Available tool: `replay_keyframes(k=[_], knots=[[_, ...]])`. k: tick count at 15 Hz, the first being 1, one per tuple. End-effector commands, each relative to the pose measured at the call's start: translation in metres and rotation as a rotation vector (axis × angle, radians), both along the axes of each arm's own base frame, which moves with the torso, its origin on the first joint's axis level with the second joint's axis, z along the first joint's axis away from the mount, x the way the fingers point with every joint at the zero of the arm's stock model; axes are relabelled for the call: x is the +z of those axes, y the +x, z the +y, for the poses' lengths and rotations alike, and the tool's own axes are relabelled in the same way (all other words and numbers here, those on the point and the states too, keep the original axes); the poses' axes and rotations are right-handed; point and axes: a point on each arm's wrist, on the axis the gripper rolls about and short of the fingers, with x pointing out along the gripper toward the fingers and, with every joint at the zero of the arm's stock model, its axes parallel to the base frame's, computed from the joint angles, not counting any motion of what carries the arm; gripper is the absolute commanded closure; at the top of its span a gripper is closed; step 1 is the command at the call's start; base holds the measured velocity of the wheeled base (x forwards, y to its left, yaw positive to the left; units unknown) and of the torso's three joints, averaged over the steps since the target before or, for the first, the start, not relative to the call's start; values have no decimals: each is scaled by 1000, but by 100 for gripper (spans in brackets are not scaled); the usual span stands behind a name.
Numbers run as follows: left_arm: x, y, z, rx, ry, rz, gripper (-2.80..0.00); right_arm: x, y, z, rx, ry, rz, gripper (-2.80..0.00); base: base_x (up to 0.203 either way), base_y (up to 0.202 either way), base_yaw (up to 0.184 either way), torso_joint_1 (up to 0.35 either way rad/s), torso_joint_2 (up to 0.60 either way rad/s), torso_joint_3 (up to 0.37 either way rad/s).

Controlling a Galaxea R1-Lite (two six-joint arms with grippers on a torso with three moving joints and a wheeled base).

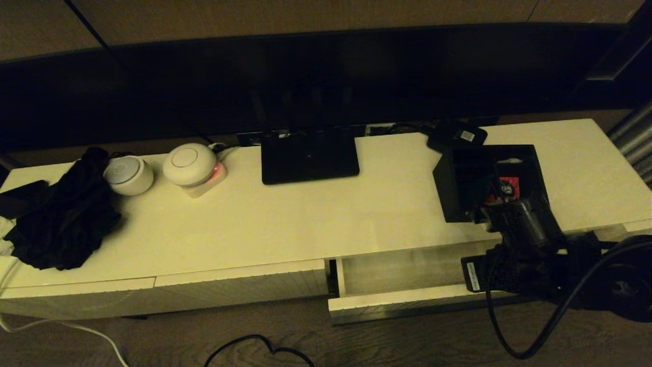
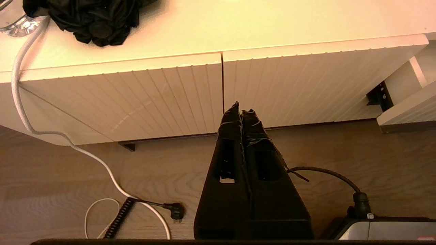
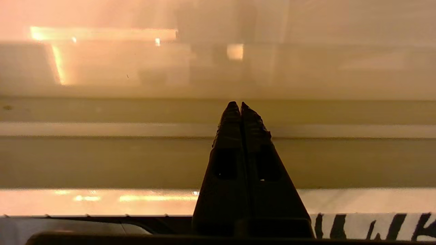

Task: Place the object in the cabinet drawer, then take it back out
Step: Open the drawer

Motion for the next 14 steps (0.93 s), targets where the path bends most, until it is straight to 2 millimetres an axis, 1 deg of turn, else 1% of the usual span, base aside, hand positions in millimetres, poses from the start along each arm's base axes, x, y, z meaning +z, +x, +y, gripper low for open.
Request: replay_keyframes(k=[1,5,8,11,14], knots=[[-1,0,0,1,0,3,0,-1,-4,-2,0,-6,15,0,0,0,0,0,0,0],[-1,0,0,1,0,3,0,-4,-16,-6,3,-44,93,0,0,0,0,0,0,0],[-1,0,0,1,0,3,0,2,-23,-9,5,-56,130,0,0,0,0,0,0,0],[-1,0,0,0,0,3,0,0,-33,-11,8,-70,183,0,0,0,0,0,0,0],[-1,0,0,0,0,3,0,-6,-42,-13,14,-74,235,0,0,0,0,0,0,0]])
